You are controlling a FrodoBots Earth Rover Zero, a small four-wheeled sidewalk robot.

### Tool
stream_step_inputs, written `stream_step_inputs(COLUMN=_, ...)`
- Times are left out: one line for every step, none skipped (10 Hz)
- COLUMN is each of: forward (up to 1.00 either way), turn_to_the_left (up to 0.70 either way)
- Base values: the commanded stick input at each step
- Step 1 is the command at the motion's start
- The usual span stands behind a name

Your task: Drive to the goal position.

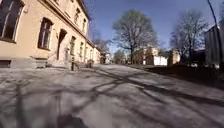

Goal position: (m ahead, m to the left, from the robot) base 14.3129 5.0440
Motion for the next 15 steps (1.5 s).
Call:
stream_step_inputs(forward=0.85, turn_to_the_left=0.00)
stream_step_inputs(forward=0.85, turn_to_the_left=0.00)
stream_step_inputs(forward=0.85, turn_to_the_left=0.00)
stream_step_inputs(forward=0.85, turn_to_the_left=0.00)
stream_step_inputs(forward=0.85, turn_to_the_left=0.00)
stream_step_inputs(forward=0.85, turn_to_the_left=0.00)
stream_step_inputs(forward=0.85, turn_to_the_left=0.00)
stream_step_inputs(forward=0.85, turn_to_the_left=0.00)
stream_step_inputs(forward=0.85, turn_to_the_left=0.00)
stream_step_inputs(forward=0.85, turn_to_the_left=0.00)
stream_step_inputs(forward=0.85, turn_to_the_left=0.00)
stream_step_inputs(forward=0.85, turn_to_the_left=0.00)
stream_step_inputs(forward=0.85, turn_to_the_left=0.00)
stream_step_inputs(forward=0.85, turn_to_the_left=0.00)
stream_step_inputs(forward=0.85, turn_to_the_left=0.00)
